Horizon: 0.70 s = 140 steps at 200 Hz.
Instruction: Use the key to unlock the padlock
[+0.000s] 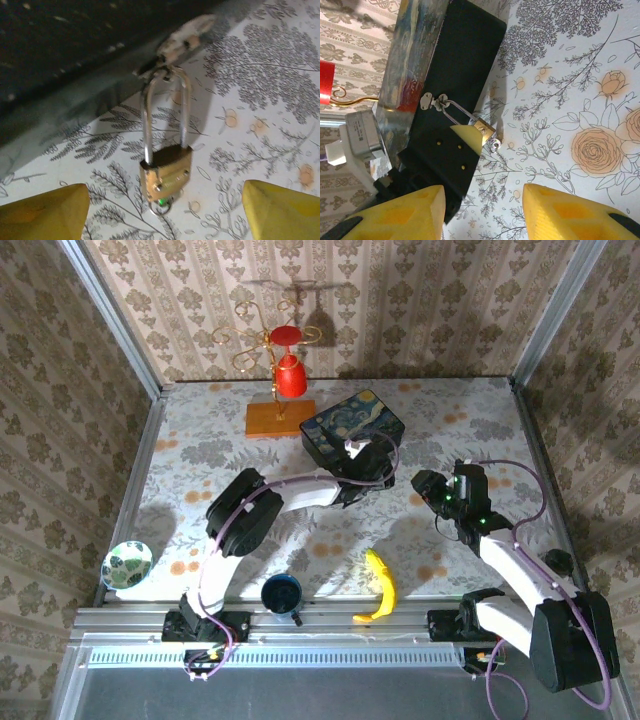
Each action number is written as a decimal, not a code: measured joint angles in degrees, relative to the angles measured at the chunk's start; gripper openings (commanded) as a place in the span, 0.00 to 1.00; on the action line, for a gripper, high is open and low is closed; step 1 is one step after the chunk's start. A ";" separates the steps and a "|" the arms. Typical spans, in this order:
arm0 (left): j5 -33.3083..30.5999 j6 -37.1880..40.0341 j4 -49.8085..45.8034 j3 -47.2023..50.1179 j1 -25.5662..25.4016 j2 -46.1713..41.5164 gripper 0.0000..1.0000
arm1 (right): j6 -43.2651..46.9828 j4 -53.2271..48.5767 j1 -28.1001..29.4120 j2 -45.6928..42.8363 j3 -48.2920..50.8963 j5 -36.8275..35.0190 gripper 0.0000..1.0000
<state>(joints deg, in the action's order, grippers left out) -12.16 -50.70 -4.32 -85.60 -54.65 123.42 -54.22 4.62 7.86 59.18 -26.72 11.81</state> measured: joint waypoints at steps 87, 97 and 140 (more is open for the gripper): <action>2.03 0.24 1.38 -2.47 0.42 3.78 0.52 | 0.33 -0.24 0.00 -0.74 0.00 -1.22 0.47; 2.05 0.22 1.44 -2.62 0.44 3.96 0.51 | 0.31 -0.24 0.00 -0.74 0.00 -1.36 0.47; 3.10 0.39 2.71 -2.91 0.76 4.50 0.38 | 0.33 -0.24 0.00 -0.74 0.00 -1.40 0.47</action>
<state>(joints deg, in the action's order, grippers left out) -9.06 -50.30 -1.61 -88.51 -53.89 127.92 -53.89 4.38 7.86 58.43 -26.72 10.41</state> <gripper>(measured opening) 0.403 0.468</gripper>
